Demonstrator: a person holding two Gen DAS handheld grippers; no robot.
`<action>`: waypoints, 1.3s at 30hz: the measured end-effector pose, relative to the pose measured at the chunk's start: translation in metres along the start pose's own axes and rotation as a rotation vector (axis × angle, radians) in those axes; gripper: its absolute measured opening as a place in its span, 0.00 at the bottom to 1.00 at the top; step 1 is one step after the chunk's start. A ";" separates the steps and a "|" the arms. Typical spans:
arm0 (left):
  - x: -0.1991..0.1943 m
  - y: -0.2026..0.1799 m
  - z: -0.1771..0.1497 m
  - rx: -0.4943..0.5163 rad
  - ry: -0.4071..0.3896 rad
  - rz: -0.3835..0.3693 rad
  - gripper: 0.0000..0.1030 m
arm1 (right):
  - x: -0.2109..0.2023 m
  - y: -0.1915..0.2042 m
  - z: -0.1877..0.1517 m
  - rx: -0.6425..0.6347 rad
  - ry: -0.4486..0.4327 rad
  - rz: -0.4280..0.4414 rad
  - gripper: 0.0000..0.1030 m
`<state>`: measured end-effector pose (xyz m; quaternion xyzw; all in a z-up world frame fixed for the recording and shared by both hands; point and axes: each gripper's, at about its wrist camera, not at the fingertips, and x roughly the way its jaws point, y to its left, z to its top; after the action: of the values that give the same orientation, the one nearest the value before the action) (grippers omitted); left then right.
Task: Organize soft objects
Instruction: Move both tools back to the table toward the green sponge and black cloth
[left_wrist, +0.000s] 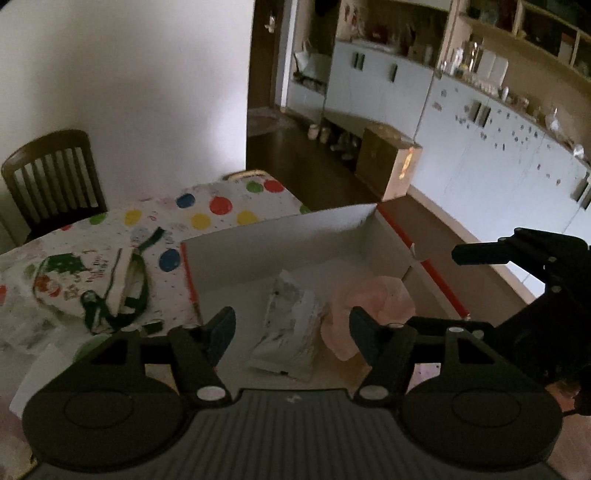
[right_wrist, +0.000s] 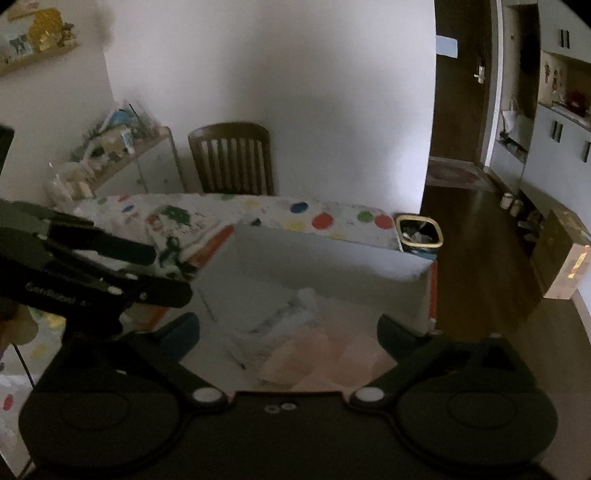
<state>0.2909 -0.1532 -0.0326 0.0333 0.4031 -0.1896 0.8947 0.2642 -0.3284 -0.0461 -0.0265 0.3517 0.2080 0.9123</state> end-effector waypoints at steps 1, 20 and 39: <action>-0.006 0.003 -0.003 -0.006 -0.010 0.000 0.71 | -0.003 0.005 0.001 0.000 -0.006 0.006 1.00; -0.121 0.100 -0.071 -0.146 -0.157 0.085 0.85 | -0.018 0.108 -0.002 0.031 -0.043 0.096 1.00; -0.196 0.248 -0.157 -0.241 -0.188 0.179 1.00 | 0.030 0.236 -0.010 0.007 0.033 0.098 1.00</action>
<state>0.1522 0.1714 -0.0179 -0.0563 0.3327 -0.0620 0.9393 0.1839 -0.1042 -0.0502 -0.0094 0.3682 0.2509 0.8952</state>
